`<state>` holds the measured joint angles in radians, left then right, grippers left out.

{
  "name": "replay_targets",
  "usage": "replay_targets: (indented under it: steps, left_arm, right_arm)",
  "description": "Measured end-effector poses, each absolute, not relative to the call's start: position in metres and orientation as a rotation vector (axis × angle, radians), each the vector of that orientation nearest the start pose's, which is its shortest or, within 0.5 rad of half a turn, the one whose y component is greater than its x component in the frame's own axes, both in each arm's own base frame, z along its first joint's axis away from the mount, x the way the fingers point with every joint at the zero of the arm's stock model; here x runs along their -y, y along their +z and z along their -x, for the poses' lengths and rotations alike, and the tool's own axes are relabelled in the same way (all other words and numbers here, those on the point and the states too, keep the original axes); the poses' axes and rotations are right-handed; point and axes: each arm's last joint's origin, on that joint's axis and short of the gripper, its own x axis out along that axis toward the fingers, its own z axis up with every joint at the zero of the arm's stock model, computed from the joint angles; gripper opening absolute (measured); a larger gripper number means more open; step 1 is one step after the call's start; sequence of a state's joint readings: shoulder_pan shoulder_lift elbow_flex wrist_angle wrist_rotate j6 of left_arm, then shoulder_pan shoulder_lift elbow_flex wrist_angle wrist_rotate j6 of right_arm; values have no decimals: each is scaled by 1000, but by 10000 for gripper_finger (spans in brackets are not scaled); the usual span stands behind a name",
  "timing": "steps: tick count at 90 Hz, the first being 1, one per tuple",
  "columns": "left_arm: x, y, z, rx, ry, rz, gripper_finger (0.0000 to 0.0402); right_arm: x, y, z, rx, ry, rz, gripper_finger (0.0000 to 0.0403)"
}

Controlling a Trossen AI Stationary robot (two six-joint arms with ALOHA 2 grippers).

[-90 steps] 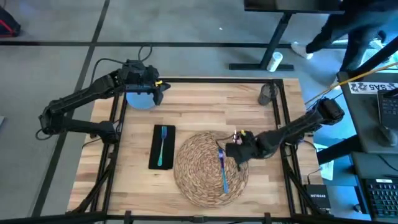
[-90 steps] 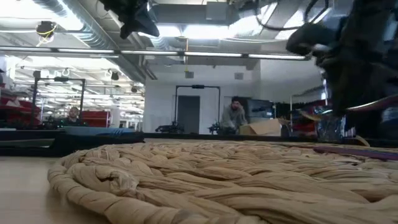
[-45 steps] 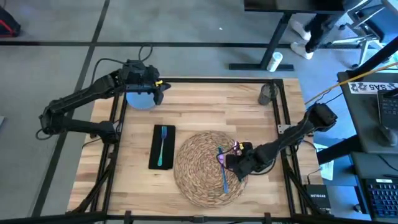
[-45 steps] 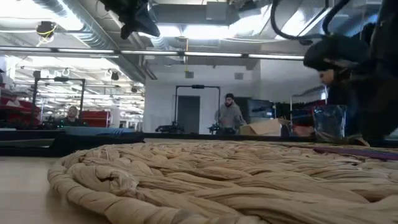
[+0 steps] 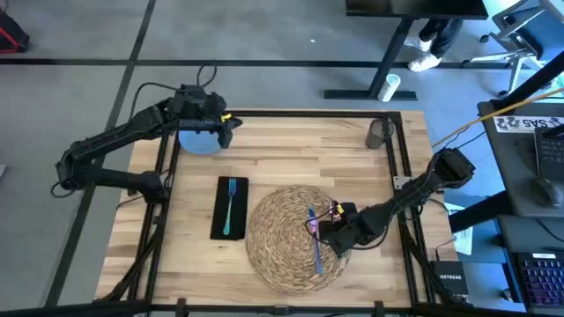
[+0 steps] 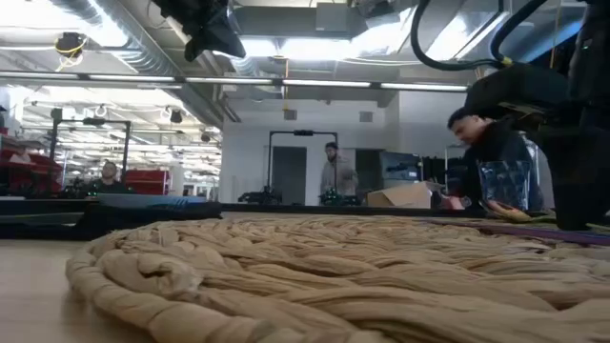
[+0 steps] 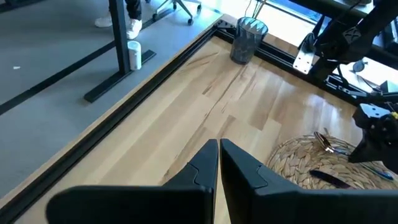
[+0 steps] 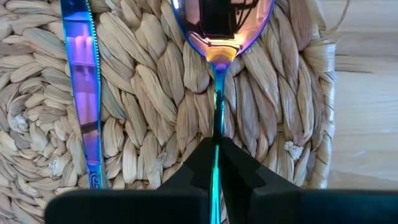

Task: Set table place
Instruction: Put the blue spoon on top of the brown placemat to the right of the blue spoon, then adjust the blue table knife on the brown placemat

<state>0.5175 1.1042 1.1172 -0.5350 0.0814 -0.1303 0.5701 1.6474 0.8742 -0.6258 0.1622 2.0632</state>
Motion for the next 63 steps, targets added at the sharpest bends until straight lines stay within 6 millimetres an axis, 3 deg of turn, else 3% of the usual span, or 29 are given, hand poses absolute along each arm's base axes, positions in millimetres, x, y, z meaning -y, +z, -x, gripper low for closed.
replay_targets:
  steps: [13,42,63]
  left_arm:
    - [-111,354,-200,-476,459,279,0]
    - [-111,354,-200,-476,458,274,0]
    - [-111,354,-200,-477,458,274,0]
  right_arm:
    - [-144,144,-233,-1030,-1032,-1252,9]
    - [-144,144,-234,-1032,-1038,-1262,72]
    - [-148,152,-239,-1047,-1021,-1271,83]
